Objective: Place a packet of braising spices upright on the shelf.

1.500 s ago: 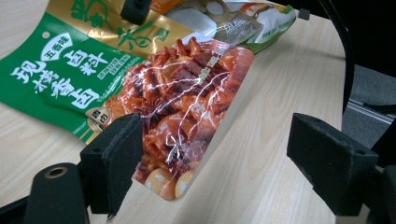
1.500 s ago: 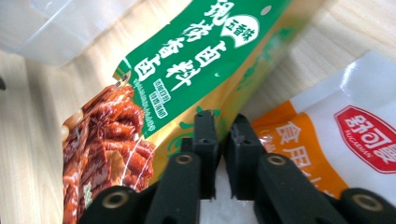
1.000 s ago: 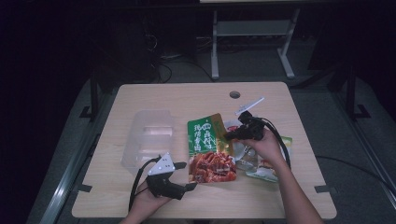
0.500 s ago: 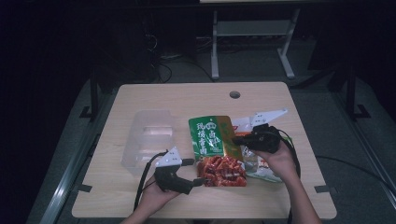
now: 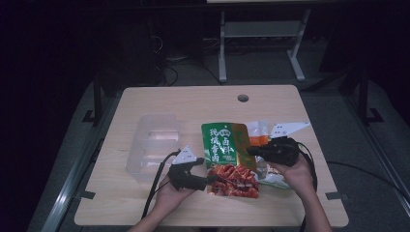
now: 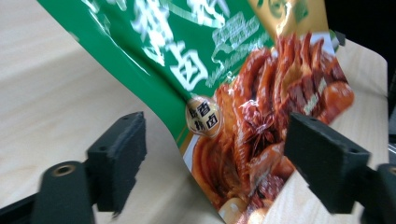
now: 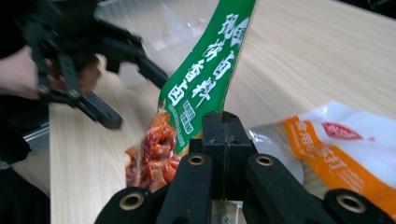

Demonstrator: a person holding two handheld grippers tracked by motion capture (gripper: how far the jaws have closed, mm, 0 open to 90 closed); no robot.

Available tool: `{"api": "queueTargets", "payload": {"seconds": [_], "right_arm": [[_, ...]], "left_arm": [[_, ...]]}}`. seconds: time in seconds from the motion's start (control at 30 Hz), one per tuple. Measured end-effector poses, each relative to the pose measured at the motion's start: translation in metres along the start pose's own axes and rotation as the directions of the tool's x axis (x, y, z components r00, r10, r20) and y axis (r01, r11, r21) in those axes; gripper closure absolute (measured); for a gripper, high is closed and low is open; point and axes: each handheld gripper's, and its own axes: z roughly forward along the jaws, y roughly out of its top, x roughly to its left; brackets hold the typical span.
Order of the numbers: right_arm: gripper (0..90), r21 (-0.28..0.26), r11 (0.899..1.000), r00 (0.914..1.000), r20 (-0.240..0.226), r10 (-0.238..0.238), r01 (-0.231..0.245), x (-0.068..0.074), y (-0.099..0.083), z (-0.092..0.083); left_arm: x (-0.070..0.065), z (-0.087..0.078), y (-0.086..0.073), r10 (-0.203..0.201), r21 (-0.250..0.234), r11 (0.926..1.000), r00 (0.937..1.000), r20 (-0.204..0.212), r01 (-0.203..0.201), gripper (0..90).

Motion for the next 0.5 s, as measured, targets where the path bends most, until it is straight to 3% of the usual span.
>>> {"api": "queueTargets", "payload": {"seconds": [0.17,0.33,0.5], "right_arm": [[89.8,-0.027,0.999,0.9993,-0.012,-0.037,0.036,0.01,0.003,-0.004],[89.8,-0.048,0.997,0.9973,-0.039,-0.062,0.06,0.018,0.007,-0.008],[89.7,-0.042,0.996,0.9963,-0.036,-0.078,0.076,0.021,0.008,-0.006]], "left_arm": [[0.002,0.008,-0.006,-0.006,0.059,0.9983,0.9995,0.032,0.004,27.7],[0.007,0.009,-0.009,-0.034,0.043,0.9986,0.9956,0.087,0.031,43.5],[0.007,0.003,-0.009,-0.018,0.012,0.9998,0.994,0.108,0.017,64.3]]}}
